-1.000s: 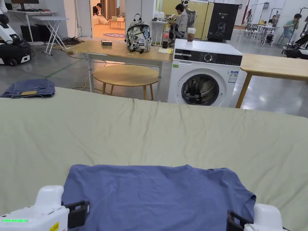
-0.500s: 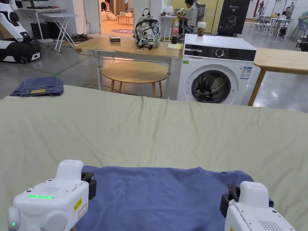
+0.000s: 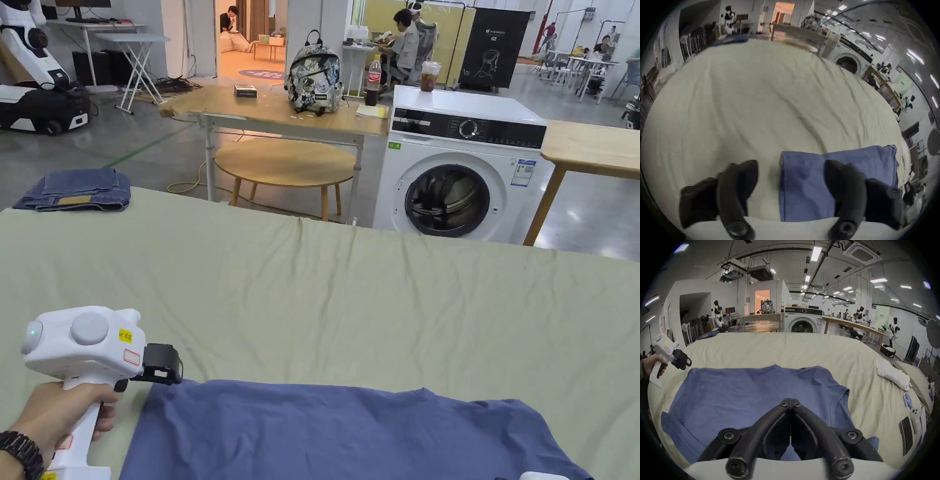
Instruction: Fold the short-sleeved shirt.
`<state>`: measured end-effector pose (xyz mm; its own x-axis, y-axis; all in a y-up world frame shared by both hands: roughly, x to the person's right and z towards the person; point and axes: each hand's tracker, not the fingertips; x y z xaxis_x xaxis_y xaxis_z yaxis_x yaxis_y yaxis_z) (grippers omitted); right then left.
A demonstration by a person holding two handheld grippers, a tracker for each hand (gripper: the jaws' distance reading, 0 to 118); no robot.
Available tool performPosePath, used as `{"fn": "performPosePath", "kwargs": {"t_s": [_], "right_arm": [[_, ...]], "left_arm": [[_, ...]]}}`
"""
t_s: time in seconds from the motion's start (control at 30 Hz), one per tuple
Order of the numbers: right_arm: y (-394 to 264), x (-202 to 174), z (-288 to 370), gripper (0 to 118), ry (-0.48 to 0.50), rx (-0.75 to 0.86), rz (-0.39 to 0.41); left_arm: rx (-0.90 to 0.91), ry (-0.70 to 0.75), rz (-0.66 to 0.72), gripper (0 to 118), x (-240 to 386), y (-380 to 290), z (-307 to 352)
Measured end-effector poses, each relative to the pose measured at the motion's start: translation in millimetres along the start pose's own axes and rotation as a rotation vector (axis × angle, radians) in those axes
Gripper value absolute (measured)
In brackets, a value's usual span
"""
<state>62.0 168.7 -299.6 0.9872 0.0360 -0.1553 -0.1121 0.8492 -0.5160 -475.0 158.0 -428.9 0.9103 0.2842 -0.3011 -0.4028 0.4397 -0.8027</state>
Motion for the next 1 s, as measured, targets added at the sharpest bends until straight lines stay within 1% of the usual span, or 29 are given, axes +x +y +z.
{"fn": "performPosePath", "kwargs": {"t_s": [0.03, 0.1, 0.13, 0.17, 0.2, 0.27, 0.3, 0.33, 0.37, 0.43, 0.47, 0.53, 0.63, 0.67, 0.7, 0.73, 0.77, 0.87, 0.9, 1.0], "right_arm": [[-2, 2, -1, 0, -0.006, -0.007, 0.000], [-5, 7, -5, 0, -0.017, -0.023, -0.006], [-6, 9, -6, 0, -0.020, -0.030, -0.008], [-7, 11, -6, 0, -0.026, -0.035, -0.009], [-8, 12, -7, 0, -0.033, -0.040, -0.008], [-8, 16, -8, 0, -0.040, -0.050, -0.009], [-7, 17, -8, 0, -0.042, -0.054, -0.012], [-7, 19, -9, 0, -0.043, -0.058, -0.018], [-6, 21, -10, 0, -0.043, -0.063, -0.026], [-4, 25, -16, 0, -0.043, -0.077, -0.030], [-2, 28, -20, 0, -0.044, -0.084, -0.032], [7, 38, -31, 0, -0.037, -0.107, -0.039], [31, 62, -59, 0, -0.041, -0.148, -0.058], [43, 70, -71, 0, -0.058, -0.171, -0.057], [55, 80, -82, 5, -0.058, -0.179, -0.061], [67, 90, -96, 13, -0.055, -0.200, -0.071], [77, 98, -110, 22, -0.057, -0.224, -0.061], [106, 123, -153, 61, -0.071, -0.305, -0.037], [112, 129, -166, 72, -0.057, -0.327, -0.044], [125, 138, -195, 72, -0.041, -0.410, -0.045]], "left_arm": [[-0.016, -0.008, 0.010, 88, 4, 0, -4], [-0.043, 0.054, -0.005, 88, 16, -3, -13], [-0.047, 0.086, -0.034, 88, 20, -3, -17], [-0.051, 0.108, -0.062, 85, 26, -4, -23], [-0.070, 0.143, -0.085, 75, 30, -8, -23], [-0.036, 0.233, -0.166, 58, 47, -14, -24], [-0.006, 0.243, -0.192, 58, 55, -20, -23], [0.007, 0.229, -0.212, 55, 45, -14, -31], [0.005, 0.214, -0.227, 46, 52, -18, -32], [0.017, 0.192, -0.256, 8, 64, -24, -31], [0.011, 0.192, -0.253, 0, 57, -25, -29], [0.039, 0.196, -0.273, 0, 59, -29, -22], [0.098, 0.157, -0.225, 0, 48, -27, -6], [0.127, 0.142, -0.216, 0, 47, -28, 2], [0.139, 0.141, -0.212, 0, 47, -30, 12], [0.144, 0.132, -0.212, 0, 46, -32, 22], [0.161, 0.127, -0.214, 0, 45, -33, 28], [0.184, 0.131, -0.211, 0, 44, -34, 46], [0.188, 0.124, -0.206, 0, 43, -35, 50], [0.197, 0.122, -0.198, 0, 45, -38, 56]]}}
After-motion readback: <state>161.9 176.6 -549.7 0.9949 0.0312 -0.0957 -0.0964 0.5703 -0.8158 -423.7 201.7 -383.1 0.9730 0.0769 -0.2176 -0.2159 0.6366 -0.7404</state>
